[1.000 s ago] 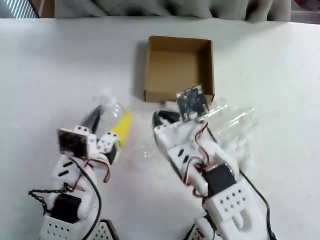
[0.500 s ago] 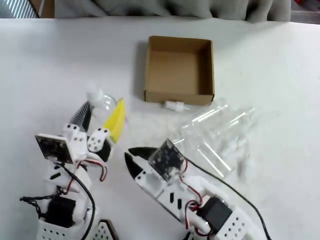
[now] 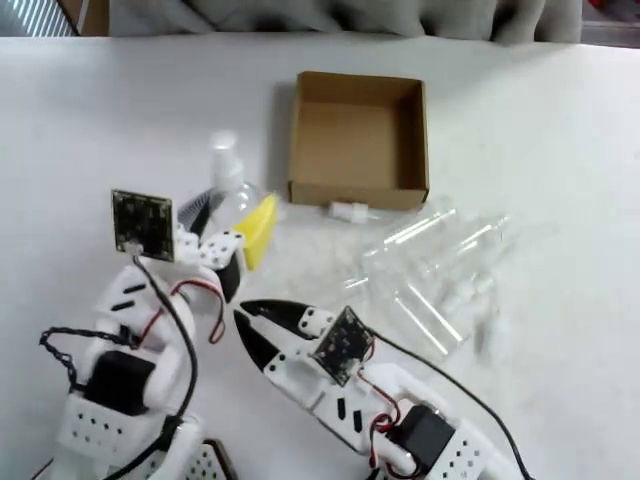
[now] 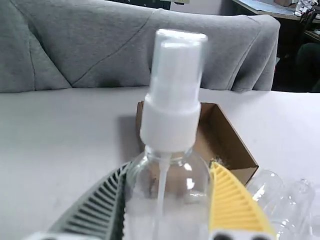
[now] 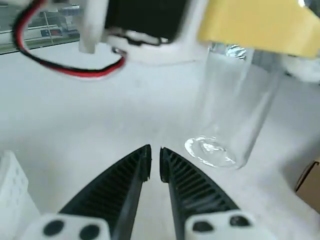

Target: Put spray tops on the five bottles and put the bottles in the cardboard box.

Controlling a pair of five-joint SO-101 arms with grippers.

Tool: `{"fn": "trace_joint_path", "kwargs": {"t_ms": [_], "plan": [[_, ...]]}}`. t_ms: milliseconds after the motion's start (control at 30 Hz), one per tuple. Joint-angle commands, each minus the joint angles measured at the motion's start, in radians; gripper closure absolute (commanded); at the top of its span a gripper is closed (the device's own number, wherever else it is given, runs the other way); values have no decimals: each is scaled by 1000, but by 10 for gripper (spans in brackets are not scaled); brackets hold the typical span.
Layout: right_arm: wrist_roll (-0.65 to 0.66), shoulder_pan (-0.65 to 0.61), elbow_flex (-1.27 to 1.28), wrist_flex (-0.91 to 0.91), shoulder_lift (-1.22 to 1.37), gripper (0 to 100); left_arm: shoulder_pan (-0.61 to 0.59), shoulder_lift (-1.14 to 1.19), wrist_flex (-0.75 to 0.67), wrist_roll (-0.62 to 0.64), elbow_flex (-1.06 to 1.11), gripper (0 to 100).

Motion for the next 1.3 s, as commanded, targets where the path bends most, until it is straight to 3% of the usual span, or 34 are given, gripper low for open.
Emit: {"fn": "trace_joint_path", "kwargs": {"t_ms": [0, 100, 300, 467, 1033, 1133, 1267], "plan": [[9, 2, -11, -28, -13, 983, 18, -33, 94, 11, -94, 976], [9, 2, -9, -28, -7, 983, 36, -68, 103, -23, -77, 976], [6, 19, 12, -54, -12, 983, 228, -186, 199, -143, -74, 976], [14, 70, 61, -174, -5, 983, 239, -266, 233, -143, -66, 976], [8, 151, 61, -174, -13, 983, 229, -268, 224, -144, -66, 976], [15, 150, 57, -130, -13, 983, 179, -266, 158, -144, -37, 976], [17, 156, 29, -53, -13, 983, 64, -226, -48, -138, 44, 976]]}}
